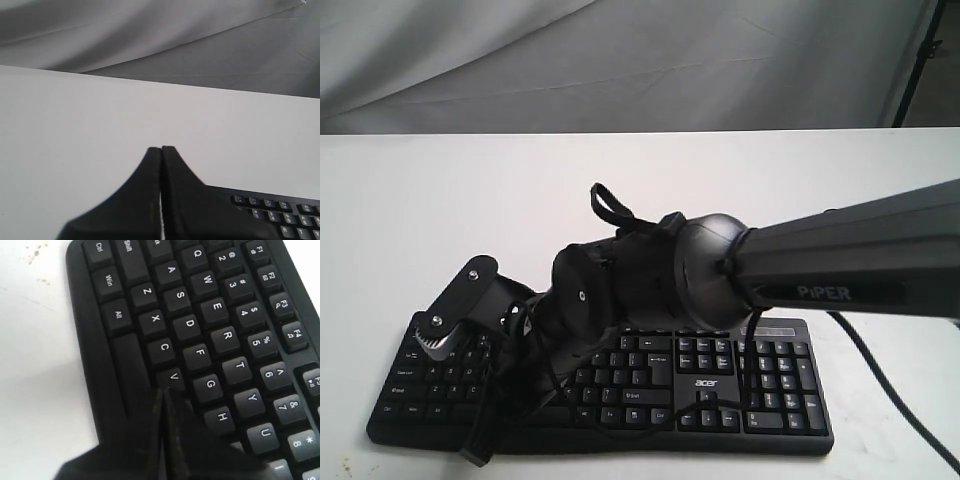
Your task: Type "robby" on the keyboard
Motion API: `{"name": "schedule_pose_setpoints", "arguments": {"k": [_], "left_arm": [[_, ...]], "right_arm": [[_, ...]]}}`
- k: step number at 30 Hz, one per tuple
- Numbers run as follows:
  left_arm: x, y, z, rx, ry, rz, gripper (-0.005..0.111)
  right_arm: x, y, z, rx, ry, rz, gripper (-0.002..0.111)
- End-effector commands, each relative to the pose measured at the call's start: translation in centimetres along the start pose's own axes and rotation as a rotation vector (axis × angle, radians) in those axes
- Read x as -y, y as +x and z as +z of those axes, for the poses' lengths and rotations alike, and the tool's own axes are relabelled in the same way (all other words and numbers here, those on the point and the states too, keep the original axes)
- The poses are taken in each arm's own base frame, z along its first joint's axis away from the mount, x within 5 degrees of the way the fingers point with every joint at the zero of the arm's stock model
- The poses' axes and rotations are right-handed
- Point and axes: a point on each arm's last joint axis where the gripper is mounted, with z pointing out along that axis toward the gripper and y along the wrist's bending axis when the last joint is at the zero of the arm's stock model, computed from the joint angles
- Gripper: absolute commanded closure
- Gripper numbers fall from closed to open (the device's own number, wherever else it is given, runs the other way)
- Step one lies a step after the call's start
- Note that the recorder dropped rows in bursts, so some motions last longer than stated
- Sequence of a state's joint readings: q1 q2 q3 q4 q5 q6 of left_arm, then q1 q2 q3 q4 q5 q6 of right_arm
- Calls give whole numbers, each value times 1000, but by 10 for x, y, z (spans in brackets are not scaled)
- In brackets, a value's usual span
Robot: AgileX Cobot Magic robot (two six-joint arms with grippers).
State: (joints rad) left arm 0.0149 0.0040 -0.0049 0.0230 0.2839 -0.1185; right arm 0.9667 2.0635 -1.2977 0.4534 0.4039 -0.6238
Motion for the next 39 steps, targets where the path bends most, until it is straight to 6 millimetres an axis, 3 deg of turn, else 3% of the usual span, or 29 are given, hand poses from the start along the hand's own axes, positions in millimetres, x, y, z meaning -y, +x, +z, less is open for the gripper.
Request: {"name": "schedule_pose_setpoints", "arguments": {"k": [1, 21, 32, 39], "left_arm": [[0, 1, 0, 1, 6, -10, 107], [0, 1, 0, 1, 6, -10, 107], [0, 1, 0, 1, 6, -10, 107], [0, 1, 0, 1, 6, -10, 107]], "right_arm": [[2, -4, 0, 24, 24, -20, 108], [5, 2, 13, 8, 42, -42, 108], [5, -9, -7, 52, 62, -72, 108], [4, -9, -7, 50, 60, -70, 108]]}}
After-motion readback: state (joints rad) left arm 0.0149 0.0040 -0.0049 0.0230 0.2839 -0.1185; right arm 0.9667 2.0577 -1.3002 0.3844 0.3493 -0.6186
